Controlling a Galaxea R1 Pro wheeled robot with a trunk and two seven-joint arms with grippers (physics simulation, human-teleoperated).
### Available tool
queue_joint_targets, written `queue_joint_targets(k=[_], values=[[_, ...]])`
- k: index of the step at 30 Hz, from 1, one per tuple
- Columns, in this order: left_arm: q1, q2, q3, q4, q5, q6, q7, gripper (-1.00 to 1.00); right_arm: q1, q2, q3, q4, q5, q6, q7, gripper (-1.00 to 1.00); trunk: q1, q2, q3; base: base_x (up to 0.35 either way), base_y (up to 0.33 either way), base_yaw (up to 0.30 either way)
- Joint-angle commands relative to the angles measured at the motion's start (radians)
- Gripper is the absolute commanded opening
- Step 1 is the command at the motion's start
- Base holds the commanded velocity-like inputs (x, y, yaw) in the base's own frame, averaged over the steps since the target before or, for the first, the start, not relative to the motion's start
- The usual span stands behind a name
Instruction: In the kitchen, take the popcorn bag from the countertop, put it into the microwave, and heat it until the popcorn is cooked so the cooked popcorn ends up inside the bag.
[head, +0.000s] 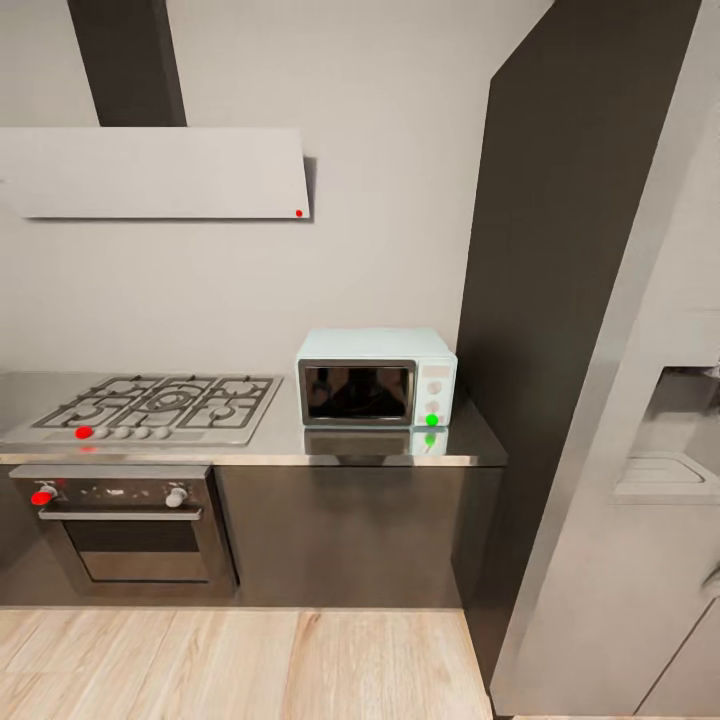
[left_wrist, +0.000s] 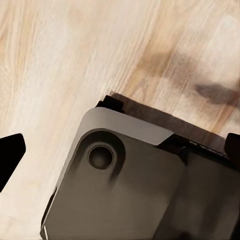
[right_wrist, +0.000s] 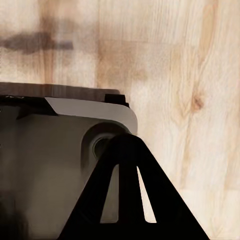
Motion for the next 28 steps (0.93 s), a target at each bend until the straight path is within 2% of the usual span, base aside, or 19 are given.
queue_joint_targets(k=[1, 7, 12, 15, 18, 19, 20, 21, 22, 23, 24, 25, 28], values=[[-0.001, 0.001, -0.009, 0.000, 0.008, 0.000, 0.003, 1.00, 0.000, -0.002, 0.002, 0.003, 0.005, -0.005, -0.003, -1.00, 0.000, -0.001, -0.001, 0.000, 0.000, 0.000], [0.003, 0.000, -0.010, 0.001, -0.004, 0.005, 0.004, 1.00, 0.001, -0.001, 0.002, 0.003, 0.006, -0.005, -0.002, -1.00, 0.000, -0.001, -0.001, 0.000, 0.000, 0.000], [0.003, 0.001, -0.010, 0.000, -0.006, -0.001, 0.005, 1.00, 0.001, 0.001, 0.002, 0.004, 0.005, -0.009, 0.030, -1.00, 0.000, -0.001, -0.001, 0.000, 0.000, 0.000], [0.003, 0.021, -0.011, -0.003, -0.010, -0.008, 0.012, 1.00, 0.003, 0.001, 0.002, 0.004, 0.005, -0.009, 0.040, -1.00, 0.000, -0.001, -0.001, 0.000, 0.000, 0.000], [0.003, 0.023, -0.010, -0.011, -0.015, -0.010, 0.014, 1.00, 0.004, 0.001, 0.002, 0.004, 0.005, -0.009, 0.040, -1.00, 0.000, -0.001, -0.001, 0.000, 0.000, 0.000], [0.003, 0.024, -0.012, -0.015, -0.016, -0.010, 0.014, 1.00, 0.004, 0.001, -0.235, 0.000, 0.312, 0.027, -0.065, -1.00, 0.000, -0.001, -0.001, 0.000, 0.000, 0.000], [0.003, 0.024, -0.012, -0.015, -0.016, -0.010, 0.014, 1.00, 0.004, 0.001, -0.236, -0.102, 0.315, 0.254, -0.069, -1.00, 0.000, -0.001, -0.001, 0.000, 0.000, 0.000], [0.003, 0.024, -0.012, -0.015, -0.016, -0.010, 0.014, 1.00, 0.004, 0.001, -0.237, -0.102, 0.313, 0.159, -0.071, -1.00, 0.000, -0.001, -0.001, 0.000, 0.000, 0.000], [0.003, 0.024, -0.012, -0.015, -0.016, -0.010, 0.014, 1.00, 0.004, 0.000, -0.236, -0.096, 0.312, 0.158, -0.067, -1.00, 0.000, -0.001, -0.001, 0.000, 0.000, 0.000], [0.003, 0.024, -0.012, -0.015, -0.016, -0.010, 0.014, 1.00, 0.004, -0.001, -0.231, -0.095, 0.322, 0.354, -0.065, -1.00, 0.000, -0.001, -0.001, 0.000, 0.000, 0.000], [0.003, 0.024, -0.012, -0.015, -0.016, -0.010, 0.014, 1.00, 0.004, -0.014, -0.233, -0.109, 0.319, 0.498, -0.062, -1.00, 0.000, -0.001, -0.001, 0.000, 0.000, 0.000], [0.003, 0.024, -0.012, -0.015, -0.016, -0.010, 0.014, 1.00, 0.004, -0.022, -0.235, -0.146, 0.314, 0.527, -0.059, -1.00, 0.000, -0.001, -0.001, 0.000, 0.000, 0.000], [0.003, 0.024, -0.012, -0.016, -0.016, -0.010, 0.014, 1.00, 0.004, -0.023, -0.235, -0.156, 0.312, 0.522, -0.058, -1.00, 0.000, -0.001, -0.001, 0.000, 0.000, 0.000]])
